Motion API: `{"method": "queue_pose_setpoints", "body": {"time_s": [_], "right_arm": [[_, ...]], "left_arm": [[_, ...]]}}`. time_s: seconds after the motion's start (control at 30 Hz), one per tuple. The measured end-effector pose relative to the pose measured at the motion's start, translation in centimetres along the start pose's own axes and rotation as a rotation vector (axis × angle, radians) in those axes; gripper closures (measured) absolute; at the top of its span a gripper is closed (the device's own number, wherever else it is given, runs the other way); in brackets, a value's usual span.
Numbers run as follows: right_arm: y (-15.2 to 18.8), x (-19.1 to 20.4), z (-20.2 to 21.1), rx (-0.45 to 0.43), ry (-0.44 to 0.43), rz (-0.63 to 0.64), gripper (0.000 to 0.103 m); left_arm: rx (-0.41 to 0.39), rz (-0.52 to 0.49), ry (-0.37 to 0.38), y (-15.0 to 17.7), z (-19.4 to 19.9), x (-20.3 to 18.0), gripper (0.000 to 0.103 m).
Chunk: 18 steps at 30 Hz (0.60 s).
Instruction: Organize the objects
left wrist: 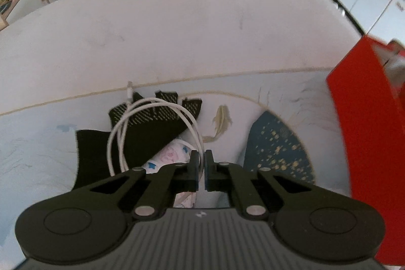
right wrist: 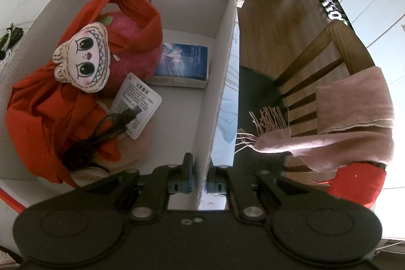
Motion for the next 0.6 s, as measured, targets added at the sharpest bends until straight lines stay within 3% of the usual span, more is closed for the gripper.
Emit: {"method": "queue_pose_setpoints", "body": {"time_s": [0.33, 0.6], "right_arm": [[-0.1, 0.2, 0.1, -0.002, 0.002, 0.006, 0.096], [-0.1, 0.3, 0.2, -0.004, 0.003, 0.008, 0.096]], "left_arm": [[-0.077, 0.021, 0.078, 0.1, 7.0, 0.8, 0.101], [-0.067, -0.067, 0.174, 3.1, 9.2, -2.9, 0.101]]}}
Point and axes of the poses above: each gripper's, at about its wrist camera, not at the fingertips, and z roughly against the way its jaws point, x to its left, y to its underside, the point moved 5 cm from there along -z, roughly the way its jaws point, and after that the axes turned 1 degree about y, right-handed, at the moved point
